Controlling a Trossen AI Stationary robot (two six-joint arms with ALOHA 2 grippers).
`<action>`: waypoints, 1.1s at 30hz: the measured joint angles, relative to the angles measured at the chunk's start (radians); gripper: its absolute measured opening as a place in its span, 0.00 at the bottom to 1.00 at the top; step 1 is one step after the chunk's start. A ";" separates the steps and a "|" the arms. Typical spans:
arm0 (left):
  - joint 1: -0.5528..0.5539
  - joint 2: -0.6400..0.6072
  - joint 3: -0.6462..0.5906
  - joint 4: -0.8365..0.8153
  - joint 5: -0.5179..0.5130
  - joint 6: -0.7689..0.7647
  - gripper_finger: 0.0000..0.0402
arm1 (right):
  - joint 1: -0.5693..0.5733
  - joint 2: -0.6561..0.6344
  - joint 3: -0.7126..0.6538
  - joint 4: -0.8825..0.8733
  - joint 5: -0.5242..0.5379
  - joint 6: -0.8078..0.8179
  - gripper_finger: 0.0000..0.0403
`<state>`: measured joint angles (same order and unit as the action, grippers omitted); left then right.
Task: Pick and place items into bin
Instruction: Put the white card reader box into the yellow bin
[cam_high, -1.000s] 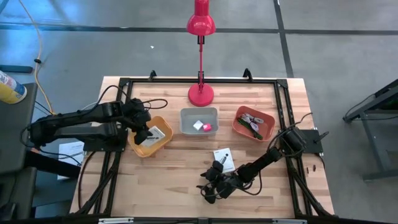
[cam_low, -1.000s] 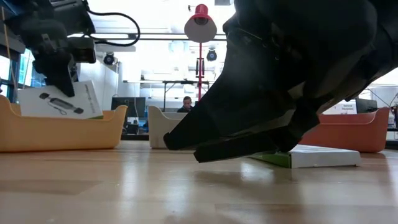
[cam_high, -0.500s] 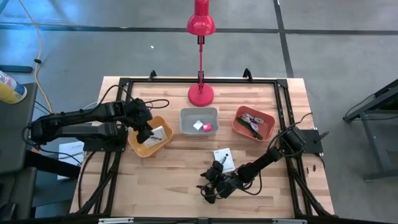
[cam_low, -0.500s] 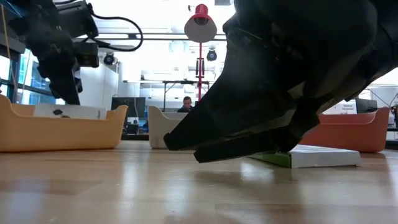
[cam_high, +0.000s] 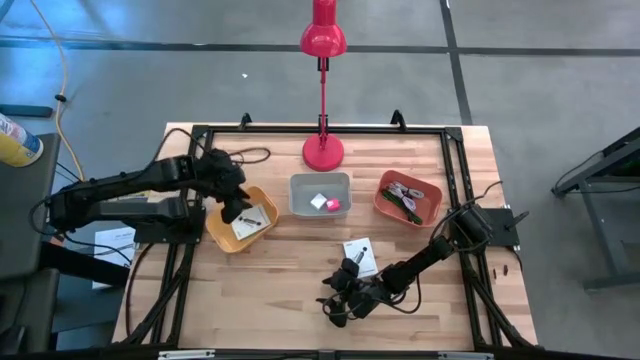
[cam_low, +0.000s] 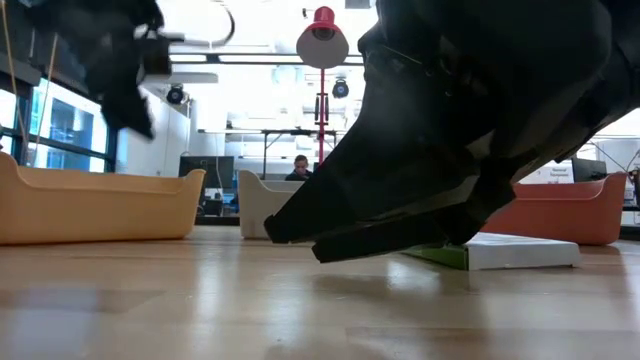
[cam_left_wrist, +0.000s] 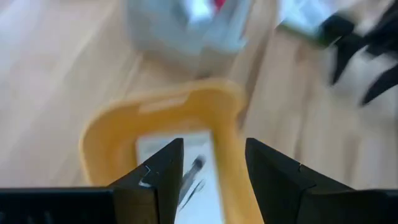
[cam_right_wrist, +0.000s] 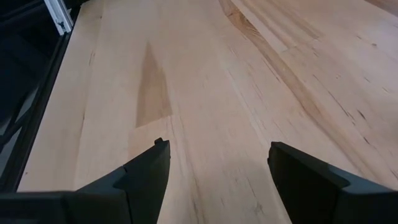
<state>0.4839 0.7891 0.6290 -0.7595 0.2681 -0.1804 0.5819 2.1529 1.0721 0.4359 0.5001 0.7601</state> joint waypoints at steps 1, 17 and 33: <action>-0.001 0.000 0.026 0.001 0.011 0.001 0.40 | 0.000 0.000 0.000 0.002 -0.006 0.000 0.64; -0.563 0.089 0.212 0.239 -0.395 -0.186 0.40 | 0.008 -0.190 -0.004 -0.060 -0.030 -0.193 0.64; -0.831 0.559 0.211 0.707 -0.483 -0.377 0.40 | 0.110 -0.324 -0.002 -0.888 0.101 0.144 0.64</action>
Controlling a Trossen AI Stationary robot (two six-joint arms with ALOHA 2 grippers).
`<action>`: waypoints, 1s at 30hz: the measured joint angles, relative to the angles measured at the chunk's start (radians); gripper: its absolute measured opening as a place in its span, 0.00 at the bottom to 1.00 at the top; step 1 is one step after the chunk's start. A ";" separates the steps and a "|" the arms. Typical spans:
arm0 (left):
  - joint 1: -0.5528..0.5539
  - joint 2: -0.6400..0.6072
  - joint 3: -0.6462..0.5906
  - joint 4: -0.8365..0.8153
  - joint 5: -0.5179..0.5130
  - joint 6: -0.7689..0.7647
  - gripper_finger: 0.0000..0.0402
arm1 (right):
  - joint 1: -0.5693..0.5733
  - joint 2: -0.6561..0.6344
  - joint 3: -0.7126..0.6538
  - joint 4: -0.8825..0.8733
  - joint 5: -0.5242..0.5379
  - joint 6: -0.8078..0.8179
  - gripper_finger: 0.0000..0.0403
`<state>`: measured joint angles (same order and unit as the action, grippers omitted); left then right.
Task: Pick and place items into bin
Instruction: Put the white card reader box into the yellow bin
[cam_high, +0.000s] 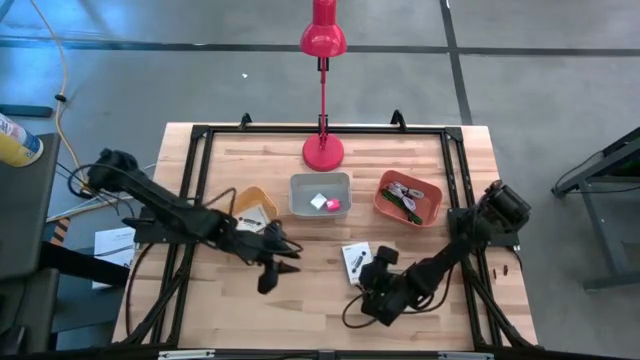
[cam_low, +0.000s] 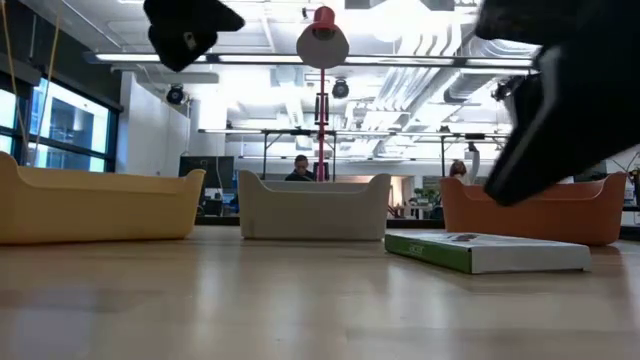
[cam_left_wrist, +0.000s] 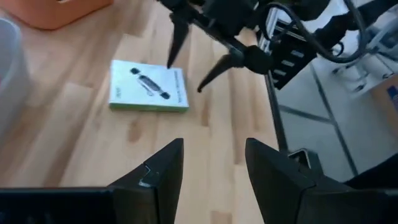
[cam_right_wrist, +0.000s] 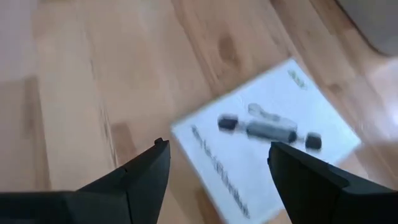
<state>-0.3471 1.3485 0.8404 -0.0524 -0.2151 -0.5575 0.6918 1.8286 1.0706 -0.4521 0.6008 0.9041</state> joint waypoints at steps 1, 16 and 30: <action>-0.006 0.020 -0.001 0.034 -0.004 -0.002 0.40 | 0.007 0.000 0.000 -0.018 0.000 0.008 0.64; -0.105 0.141 -0.001 0.221 -0.090 -0.103 0.40 | -0.029 -0.018 -0.010 -0.205 0.092 0.078 0.64; -0.161 0.140 0.000 0.298 -0.144 -0.108 0.40 | -0.123 -0.013 -0.110 0.026 -0.006 0.009 0.64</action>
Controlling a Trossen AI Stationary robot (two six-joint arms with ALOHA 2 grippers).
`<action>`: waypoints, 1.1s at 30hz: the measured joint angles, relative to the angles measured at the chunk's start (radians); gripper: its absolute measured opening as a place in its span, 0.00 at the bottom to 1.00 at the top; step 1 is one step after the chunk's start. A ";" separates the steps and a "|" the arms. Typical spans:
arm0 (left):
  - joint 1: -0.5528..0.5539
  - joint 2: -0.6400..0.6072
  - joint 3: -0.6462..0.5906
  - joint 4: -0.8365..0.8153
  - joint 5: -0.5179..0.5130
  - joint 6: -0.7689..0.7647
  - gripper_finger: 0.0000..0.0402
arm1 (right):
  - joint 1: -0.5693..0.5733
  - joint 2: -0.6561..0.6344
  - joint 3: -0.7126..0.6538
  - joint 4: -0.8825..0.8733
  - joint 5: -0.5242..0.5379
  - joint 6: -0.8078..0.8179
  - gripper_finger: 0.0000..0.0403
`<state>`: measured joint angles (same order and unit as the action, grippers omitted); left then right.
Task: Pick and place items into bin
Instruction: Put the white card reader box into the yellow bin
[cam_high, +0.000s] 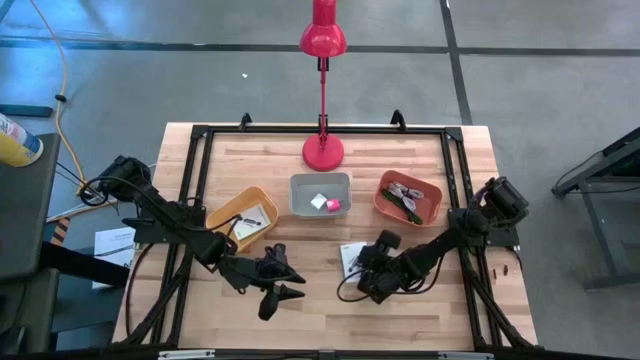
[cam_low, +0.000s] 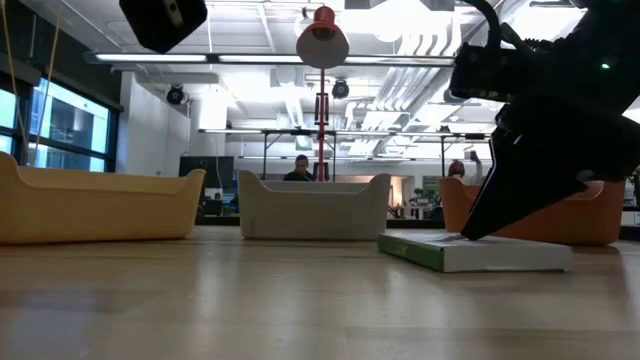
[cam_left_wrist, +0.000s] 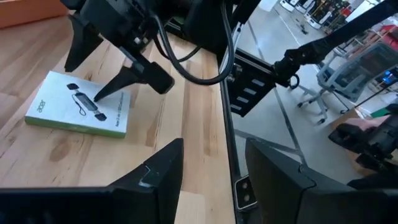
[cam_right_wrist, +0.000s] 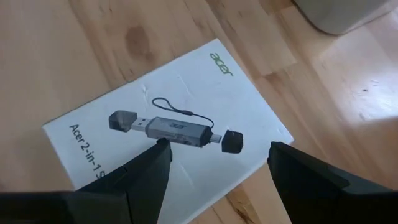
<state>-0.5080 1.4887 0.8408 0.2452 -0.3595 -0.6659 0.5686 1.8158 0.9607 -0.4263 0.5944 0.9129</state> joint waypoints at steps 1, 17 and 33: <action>-0.007 0.000 0.002 -0.006 -0.001 0.000 0.40 | 0.001 0.001 0.000 0.012 -0.002 0.000 0.64; -0.009 0.000 0.044 -0.014 -0.002 0.057 0.40 | 0.042 0.057 0.000 0.240 -0.050 0.029 0.64; -0.009 0.000 0.044 -0.040 -0.035 -0.039 0.40 | 0.045 0.043 0.063 0.335 -0.090 -0.221 0.64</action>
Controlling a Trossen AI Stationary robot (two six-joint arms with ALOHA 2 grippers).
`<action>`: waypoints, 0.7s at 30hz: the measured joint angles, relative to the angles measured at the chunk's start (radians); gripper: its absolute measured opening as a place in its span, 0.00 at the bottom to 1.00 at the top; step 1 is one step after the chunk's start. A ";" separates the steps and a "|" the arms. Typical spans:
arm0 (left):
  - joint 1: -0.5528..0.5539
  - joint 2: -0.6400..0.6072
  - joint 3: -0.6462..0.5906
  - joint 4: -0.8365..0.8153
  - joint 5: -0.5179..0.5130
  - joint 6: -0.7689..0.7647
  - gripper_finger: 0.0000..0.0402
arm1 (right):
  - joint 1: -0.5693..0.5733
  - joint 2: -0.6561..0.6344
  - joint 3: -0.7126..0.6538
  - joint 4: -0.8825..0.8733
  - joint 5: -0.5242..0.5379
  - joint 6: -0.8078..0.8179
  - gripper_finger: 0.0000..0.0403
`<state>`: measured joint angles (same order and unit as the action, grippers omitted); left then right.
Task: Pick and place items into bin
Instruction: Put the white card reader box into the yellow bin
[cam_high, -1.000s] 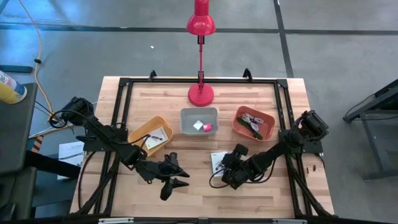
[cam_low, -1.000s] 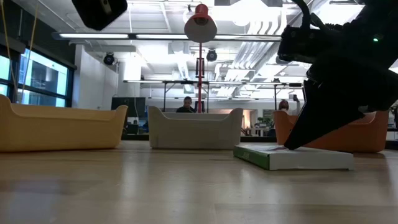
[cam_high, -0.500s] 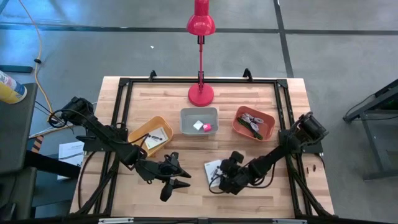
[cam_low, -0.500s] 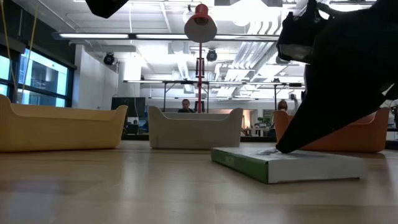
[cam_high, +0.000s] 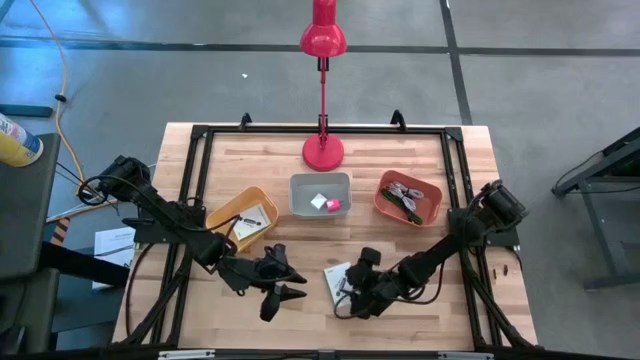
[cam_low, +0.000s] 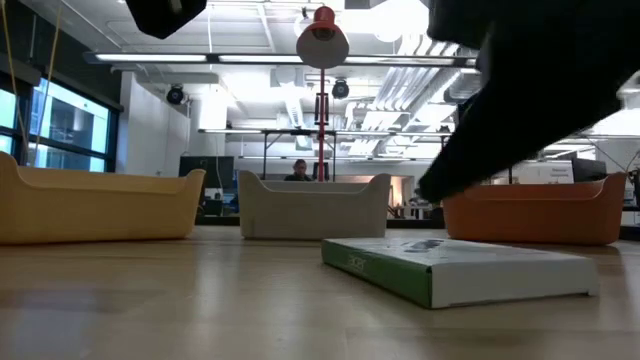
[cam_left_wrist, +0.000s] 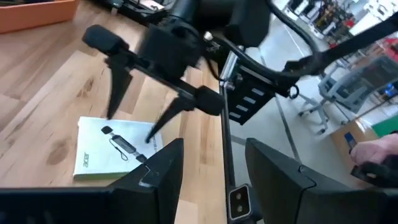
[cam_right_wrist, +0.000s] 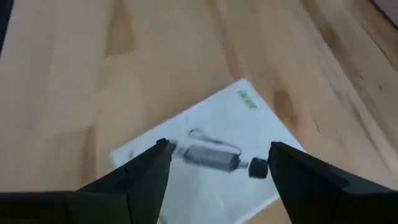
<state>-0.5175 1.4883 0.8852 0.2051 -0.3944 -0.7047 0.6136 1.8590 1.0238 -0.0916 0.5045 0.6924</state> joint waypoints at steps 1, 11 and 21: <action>0.000 0.000 0.000 0.001 -0.006 -0.007 0.40 | 0.000 -0.007 0.013 -0.035 -0.019 -0.042 0.64; -0.002 0.064 0.000 0.025 -0.038 -0.208 0.40 | 0.015 -0.114 0.034 -0.356 -0.086 -0.268 0.64; -0.073 0.260 0.001 0.119 -0.169 -0.588 0.40 | 0.015 -0.111 -0.094 -0.181 -0.182 -0.335 0.64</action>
<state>-0.5905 1.7482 0.8864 0.3243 -0.5635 -1.2929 0.6289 1.7483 0.9300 -0.2729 0.3222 0.3573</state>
